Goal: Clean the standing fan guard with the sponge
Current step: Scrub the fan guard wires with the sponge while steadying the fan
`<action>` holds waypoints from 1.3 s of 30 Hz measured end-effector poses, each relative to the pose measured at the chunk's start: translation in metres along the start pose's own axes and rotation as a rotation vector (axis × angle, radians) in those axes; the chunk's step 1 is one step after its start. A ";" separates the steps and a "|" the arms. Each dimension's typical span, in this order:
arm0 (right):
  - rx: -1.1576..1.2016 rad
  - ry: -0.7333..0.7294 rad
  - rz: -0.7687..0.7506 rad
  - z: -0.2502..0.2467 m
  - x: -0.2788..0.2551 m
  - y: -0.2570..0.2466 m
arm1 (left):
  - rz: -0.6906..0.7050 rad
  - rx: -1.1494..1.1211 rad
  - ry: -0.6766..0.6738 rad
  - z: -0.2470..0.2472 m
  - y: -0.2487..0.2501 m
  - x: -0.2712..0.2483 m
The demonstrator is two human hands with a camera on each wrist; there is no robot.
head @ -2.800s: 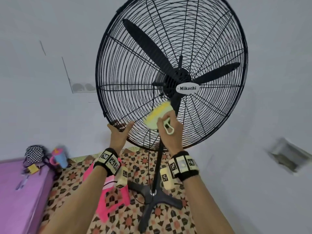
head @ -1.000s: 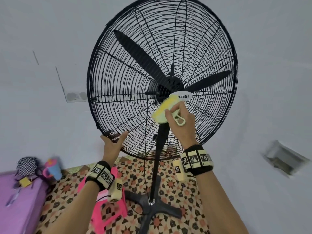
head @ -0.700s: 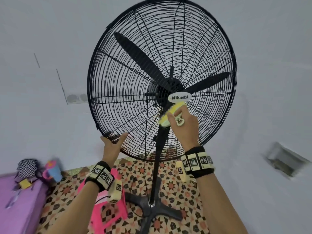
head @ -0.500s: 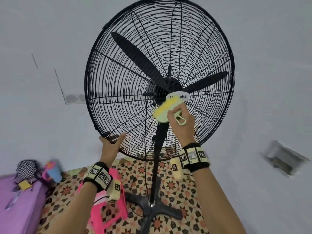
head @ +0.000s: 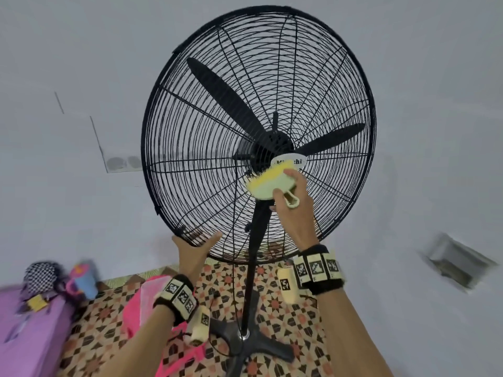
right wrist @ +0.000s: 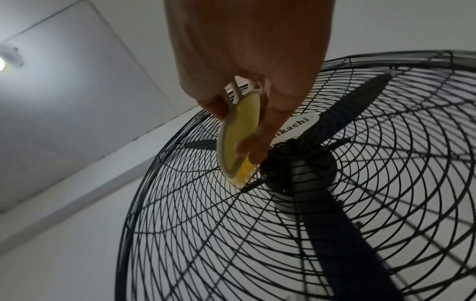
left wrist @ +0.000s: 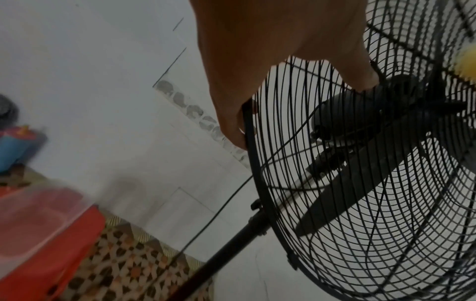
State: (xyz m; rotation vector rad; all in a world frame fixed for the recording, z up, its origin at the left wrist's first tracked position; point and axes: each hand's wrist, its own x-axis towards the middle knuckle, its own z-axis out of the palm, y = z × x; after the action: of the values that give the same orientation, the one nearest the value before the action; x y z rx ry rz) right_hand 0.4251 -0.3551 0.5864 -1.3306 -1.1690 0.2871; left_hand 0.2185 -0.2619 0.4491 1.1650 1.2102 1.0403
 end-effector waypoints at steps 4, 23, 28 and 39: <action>0.132 0.035 0.008 -0.003 -0.001 0.004 | -0.070 -0.030 -0.043 0.007 -0.029 0.011; -0.015 0.130 0.049 -0.017 0.012 0.017 | -0.060 0.020 -0.004 0.010 0.006 -0.017; 0.017 0.031 0.020 -0.007 0.006 0.018 | -0.023 0.025 -0.014 0.004 0.005 -0.010; 0.011 0.310 0.045 -0.016 0.002 0.023 | -0.028 0.022 -0.033 0.002 0.003 -0.009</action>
State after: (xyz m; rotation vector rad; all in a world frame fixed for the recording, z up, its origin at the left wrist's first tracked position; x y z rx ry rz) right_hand 0.4486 -0.3563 0.5714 -1.3382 -0.8767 0.1135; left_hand 0.2193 -0.2709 0.4536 1.1756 1.2113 0.9854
